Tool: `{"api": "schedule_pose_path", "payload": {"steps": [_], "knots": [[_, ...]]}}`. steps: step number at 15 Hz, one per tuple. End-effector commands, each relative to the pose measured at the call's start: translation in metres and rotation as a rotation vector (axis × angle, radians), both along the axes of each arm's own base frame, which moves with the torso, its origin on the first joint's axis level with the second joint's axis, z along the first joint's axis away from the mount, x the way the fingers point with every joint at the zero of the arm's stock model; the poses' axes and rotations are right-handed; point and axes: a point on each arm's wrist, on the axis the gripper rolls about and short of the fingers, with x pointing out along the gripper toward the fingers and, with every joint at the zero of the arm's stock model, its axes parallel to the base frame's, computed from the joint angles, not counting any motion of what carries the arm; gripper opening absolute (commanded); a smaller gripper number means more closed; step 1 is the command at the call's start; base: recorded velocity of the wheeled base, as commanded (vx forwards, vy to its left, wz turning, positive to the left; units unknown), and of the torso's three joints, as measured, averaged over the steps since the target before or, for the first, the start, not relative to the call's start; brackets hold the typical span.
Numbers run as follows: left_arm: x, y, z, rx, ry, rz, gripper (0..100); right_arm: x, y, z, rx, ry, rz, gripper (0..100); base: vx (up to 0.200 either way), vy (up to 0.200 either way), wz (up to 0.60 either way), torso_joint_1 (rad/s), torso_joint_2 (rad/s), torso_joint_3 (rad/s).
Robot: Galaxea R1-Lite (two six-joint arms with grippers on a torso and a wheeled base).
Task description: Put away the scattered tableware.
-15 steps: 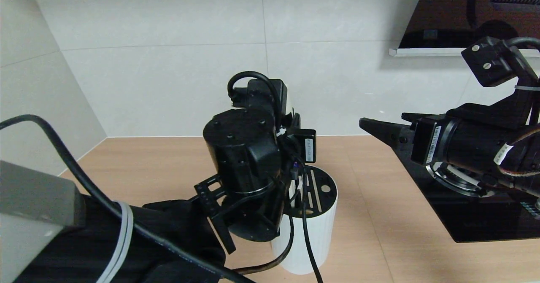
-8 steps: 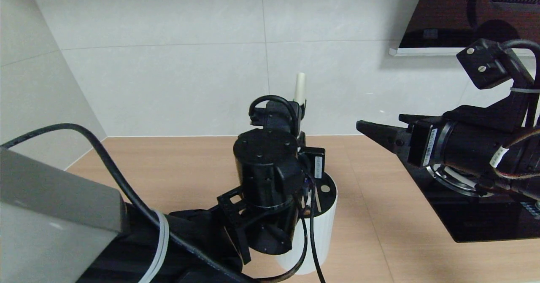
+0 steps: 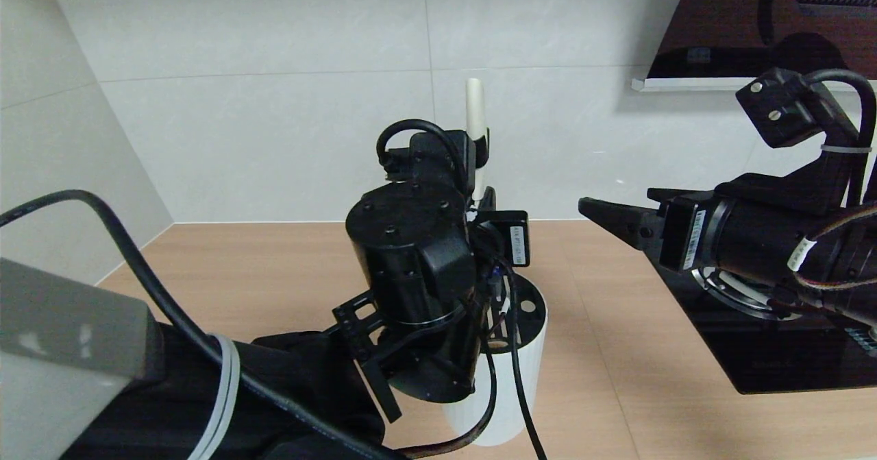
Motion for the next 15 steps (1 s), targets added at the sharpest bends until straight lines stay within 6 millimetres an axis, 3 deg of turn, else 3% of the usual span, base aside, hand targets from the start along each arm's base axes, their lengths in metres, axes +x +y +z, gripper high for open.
{"api": "schedule_pose_path", "payload": {"steps": [1, 4, 8, 15], "knots": [[-0.001, -0.002, -0.005, 0.0, 0.013, -0.006, 0, 0.0, 0.001, -0.001, -0.001, 0.001, 0.002, 100, 0.0, 0.0, 0.0, 0.0, 0.0, 0.0], [-0.001, 0.0, -0.018, 0.022, 0.054, -0.004, 0, 0.004, 0.004, -0.005, -0.013, 0.016, 0.0, 100, 0.0, 0.0, 0.0, 0.0, 0.0, 0.0], [-0.007, 0.007, 0.005, -0.017, 0.027, -0.003, 0, 0.007, 0.006, -0.01, -0.024, 0.028, 0.0, 100, 0.0, 0.0, 0.0, 0.0, 0.0, 0.0], [-0.002, 0.002, -0.015, 0.018, 0.069, 0.004, 0, 0.007, 0.006, -0.009, -0.023, 0.027, 0.0, 100, 0.0, 0.0, 0.0, 0.0, 0.0, 0.0]]}}
